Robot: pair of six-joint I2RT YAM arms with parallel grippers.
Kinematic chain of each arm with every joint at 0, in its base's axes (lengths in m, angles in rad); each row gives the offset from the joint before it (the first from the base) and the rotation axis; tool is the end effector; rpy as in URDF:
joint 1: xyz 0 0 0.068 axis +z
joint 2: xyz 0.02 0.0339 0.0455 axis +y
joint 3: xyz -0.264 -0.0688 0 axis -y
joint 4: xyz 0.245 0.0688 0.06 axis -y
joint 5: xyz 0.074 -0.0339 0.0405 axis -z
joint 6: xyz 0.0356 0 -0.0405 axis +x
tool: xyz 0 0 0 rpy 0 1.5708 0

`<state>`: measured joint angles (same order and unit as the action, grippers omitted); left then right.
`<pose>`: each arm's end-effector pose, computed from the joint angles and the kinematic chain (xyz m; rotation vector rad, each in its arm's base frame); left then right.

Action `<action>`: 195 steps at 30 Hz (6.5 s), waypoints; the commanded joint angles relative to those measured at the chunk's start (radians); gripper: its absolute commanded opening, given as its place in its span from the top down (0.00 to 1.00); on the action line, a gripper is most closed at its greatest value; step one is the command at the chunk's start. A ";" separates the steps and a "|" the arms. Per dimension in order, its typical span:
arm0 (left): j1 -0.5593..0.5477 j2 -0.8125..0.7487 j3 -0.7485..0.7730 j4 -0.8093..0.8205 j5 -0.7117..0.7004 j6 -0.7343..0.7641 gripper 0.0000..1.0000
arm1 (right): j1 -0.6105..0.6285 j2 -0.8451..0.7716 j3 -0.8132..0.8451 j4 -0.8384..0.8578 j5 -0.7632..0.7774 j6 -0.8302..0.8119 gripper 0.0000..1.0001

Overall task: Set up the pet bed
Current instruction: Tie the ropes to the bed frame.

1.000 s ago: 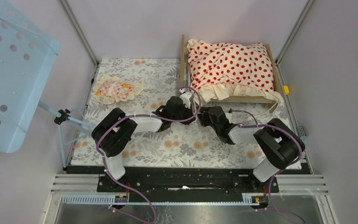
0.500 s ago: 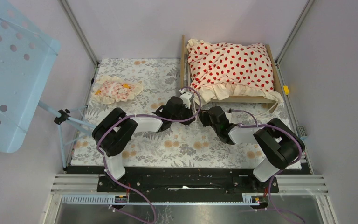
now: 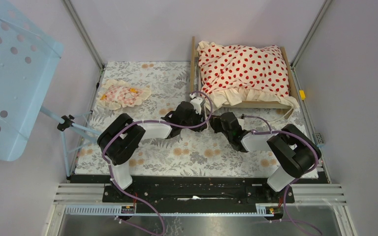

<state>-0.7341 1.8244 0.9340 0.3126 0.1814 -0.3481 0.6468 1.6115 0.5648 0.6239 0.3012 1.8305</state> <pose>0.2766 -0.2582 0.1568 0.5407 2.1882 -0.8037 0.2488 0.1746 0.1509 1.4131 1.7133 1.2417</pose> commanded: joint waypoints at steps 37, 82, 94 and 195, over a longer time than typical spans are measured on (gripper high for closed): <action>0.025 -0.052 0.080 -0.084 -0.064 -0.043 0.64 | -0.019 0.023 -0.028 0.082 0.007 -0.008 1.00; 0.090 -0.154 0.049 -0.108 -0.114 -0.068 0.70 | -0.028 0.065 -0.018 0.211 -0.111 -0.060 1.00; 0.097 -0.153 -0.007 -0.066 -0.082 0.020 0.71 | -0.034 0.113 -0.030 0.249 -0.151 -0.040 1.00; -0.047 0.085 0.209 -0.110 -0.388 -0.005 0.87 | -0.095 0.165 0.056 -0.026 -0.183 -0.510 1.00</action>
<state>-0.7822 1.8942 1.0977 0.1890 -0.2092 -0.3630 0.5617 1.7676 0.6243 0.5804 0.1177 1.3251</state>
